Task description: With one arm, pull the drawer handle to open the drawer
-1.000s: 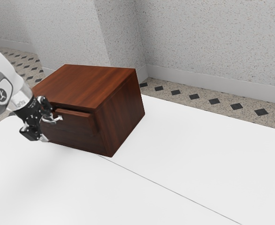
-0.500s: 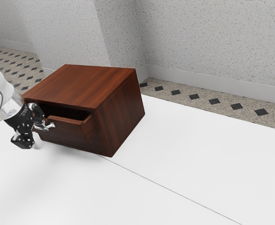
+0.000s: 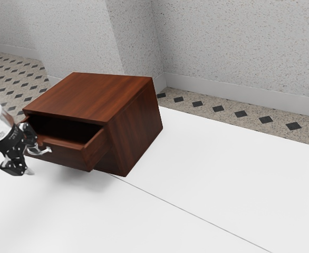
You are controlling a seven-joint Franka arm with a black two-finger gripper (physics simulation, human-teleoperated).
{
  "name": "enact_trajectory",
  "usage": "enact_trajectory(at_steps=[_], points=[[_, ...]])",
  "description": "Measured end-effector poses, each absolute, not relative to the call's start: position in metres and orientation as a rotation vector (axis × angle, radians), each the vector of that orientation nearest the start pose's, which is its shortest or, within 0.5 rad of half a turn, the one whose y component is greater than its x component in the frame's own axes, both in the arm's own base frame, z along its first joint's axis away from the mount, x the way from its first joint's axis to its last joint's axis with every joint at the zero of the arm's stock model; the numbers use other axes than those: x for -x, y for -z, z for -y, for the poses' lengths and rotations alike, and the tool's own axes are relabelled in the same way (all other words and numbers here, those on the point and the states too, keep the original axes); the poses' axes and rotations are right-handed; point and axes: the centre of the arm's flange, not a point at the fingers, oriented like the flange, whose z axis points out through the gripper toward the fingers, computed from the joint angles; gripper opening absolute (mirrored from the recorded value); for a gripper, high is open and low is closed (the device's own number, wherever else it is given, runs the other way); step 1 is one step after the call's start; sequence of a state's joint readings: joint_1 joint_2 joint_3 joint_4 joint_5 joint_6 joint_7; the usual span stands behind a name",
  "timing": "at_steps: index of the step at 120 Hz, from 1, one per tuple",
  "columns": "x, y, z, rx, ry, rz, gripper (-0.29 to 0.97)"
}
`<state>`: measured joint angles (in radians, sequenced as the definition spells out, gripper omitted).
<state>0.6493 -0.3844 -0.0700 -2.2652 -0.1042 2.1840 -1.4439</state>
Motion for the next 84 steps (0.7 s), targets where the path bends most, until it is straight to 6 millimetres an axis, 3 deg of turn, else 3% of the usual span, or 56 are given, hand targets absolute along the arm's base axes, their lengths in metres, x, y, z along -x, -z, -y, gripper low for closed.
enact_trajectory(at_steps=[55,84], points=[[-0.377,-0.542,-0.256,-1.452,-0.376,-2.532,0.42],[-0.357,-0.541,-0.253,-1.428,-0.395,-2.534,0.41]])
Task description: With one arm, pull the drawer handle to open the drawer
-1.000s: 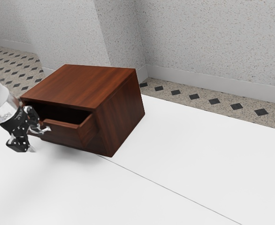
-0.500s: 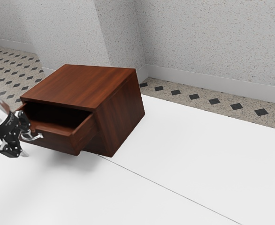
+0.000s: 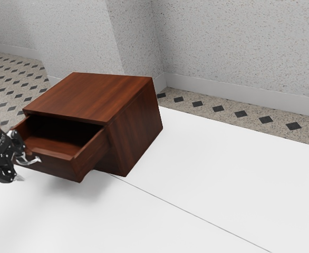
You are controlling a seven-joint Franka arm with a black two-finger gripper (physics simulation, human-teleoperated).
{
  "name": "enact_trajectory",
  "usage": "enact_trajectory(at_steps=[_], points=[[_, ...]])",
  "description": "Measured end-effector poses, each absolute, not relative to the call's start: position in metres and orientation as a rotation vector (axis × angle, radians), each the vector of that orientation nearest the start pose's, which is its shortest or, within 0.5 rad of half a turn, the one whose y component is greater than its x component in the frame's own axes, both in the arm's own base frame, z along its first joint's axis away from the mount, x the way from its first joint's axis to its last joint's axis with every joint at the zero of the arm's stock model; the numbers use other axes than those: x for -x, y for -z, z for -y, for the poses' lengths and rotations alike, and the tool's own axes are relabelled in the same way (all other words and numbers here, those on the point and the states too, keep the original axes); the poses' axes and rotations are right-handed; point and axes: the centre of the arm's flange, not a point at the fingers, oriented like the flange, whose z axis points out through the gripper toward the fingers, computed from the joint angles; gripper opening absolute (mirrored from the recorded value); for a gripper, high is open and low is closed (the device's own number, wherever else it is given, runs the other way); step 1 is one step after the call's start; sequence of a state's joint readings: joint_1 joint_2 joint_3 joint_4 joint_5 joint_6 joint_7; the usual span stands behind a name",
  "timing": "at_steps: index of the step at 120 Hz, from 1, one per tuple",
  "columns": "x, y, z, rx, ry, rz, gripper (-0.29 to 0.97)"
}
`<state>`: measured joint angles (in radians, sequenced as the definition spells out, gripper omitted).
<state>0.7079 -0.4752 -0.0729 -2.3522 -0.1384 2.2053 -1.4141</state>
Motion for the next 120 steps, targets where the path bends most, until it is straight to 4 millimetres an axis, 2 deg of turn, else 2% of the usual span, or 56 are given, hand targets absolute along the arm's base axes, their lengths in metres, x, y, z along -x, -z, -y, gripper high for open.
enact_trajectory(at_steps=[49,74,120], points=[[-0.333,-0.540,-0.245,-1.392,-0.458,-2.525,0.42],[-0.327,-0.536,-0.237,-1.401,-0.458,-2.531,0.42],[-0.320,-0.534,-0.234,-1.390,-0.459,-2.540,0.41]])
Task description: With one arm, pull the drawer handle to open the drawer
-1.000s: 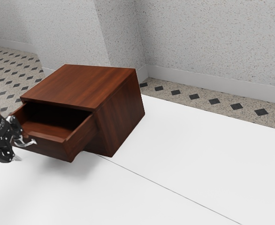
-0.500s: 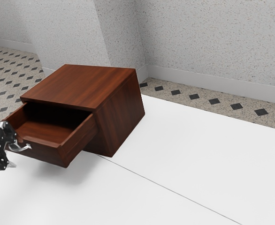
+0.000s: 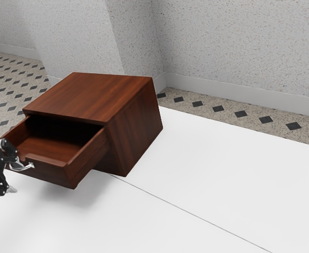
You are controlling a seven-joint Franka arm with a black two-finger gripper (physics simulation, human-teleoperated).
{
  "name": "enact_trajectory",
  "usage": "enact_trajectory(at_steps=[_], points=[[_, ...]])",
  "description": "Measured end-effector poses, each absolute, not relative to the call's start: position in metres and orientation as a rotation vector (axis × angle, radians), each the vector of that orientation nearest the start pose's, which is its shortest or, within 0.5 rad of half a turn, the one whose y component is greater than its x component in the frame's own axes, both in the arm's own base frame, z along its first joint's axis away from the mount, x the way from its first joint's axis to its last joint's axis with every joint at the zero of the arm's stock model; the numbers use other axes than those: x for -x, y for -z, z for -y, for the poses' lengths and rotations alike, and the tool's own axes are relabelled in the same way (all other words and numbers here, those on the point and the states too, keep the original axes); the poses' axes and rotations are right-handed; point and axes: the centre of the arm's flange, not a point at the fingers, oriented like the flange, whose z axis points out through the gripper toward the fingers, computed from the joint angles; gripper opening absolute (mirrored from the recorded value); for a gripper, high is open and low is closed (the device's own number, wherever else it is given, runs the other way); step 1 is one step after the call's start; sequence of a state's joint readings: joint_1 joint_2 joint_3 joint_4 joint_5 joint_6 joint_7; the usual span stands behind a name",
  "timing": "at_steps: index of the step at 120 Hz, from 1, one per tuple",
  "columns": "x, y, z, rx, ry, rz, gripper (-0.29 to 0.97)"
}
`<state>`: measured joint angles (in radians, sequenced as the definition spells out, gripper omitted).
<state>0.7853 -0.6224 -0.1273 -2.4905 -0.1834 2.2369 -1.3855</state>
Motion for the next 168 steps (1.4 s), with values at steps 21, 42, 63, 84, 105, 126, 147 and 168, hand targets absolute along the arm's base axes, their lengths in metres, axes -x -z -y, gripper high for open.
enact_trajectory(at_steps=[21,42,63,84,105,126,147,168], points=[[-0.312,-0.533,-0.230,-1.378,-0.467,-2.545,0.41],[-0.306,-0.532,-0.226,-1.366,-0.470,-2.543,0.41],[-0.304,-0.532,-0.225,-1.368,-0.474,-2.539,0.42],[-0.304,-0.532,-0.224,-1.363,-0.471,-2.534,0.47],[-0.304,-0.535,-0.223,-1.365,-0.482,-2.523,0.51],[-0.303,-0.545,-0.216,-1.375,-0.517,-2.499,0.53],[-0.291,-0.580,-0.202,-1.372,-0.620,-2.448,0.54],[-0.365,-0.781,-0.114,-1.744,-0.697,-2.057,0.62]])
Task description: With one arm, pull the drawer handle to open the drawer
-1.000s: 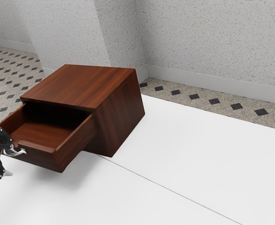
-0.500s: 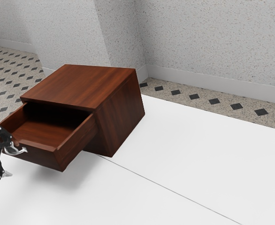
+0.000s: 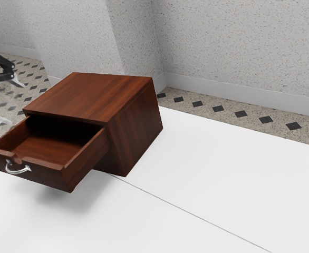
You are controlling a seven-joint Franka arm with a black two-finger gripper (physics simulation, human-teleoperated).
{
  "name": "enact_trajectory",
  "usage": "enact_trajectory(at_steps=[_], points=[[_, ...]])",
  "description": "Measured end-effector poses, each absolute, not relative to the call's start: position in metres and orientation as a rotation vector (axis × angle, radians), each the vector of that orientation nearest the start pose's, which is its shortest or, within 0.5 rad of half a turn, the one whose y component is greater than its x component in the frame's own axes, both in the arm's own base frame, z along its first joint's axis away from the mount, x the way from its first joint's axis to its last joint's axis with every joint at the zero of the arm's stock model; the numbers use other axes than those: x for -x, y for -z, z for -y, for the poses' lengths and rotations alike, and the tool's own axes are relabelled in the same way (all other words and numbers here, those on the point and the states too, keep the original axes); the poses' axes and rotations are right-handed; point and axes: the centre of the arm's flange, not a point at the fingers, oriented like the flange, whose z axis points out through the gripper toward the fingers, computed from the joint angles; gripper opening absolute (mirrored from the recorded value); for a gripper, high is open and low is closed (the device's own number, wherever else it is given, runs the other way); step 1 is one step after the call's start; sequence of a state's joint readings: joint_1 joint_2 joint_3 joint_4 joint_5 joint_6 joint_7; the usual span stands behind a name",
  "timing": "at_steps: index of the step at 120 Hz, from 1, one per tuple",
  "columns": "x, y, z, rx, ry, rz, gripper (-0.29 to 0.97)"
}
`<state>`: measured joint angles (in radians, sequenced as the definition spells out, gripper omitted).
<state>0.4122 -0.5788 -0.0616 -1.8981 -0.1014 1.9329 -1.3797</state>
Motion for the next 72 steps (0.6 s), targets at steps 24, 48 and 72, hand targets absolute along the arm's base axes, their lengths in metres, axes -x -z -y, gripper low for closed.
enact_trajectory(at_steps=[24,48,72], points=[[-0.448,-0.779,-0.028,-2.159,-0.389,-1.904,0.66],[-0.470,-0.679,-0.069,-2.208,-0.115,-2.207,0.67],[-0.461,-0.663,-0.102,-2.085,0.003,-2.330,0.68]])
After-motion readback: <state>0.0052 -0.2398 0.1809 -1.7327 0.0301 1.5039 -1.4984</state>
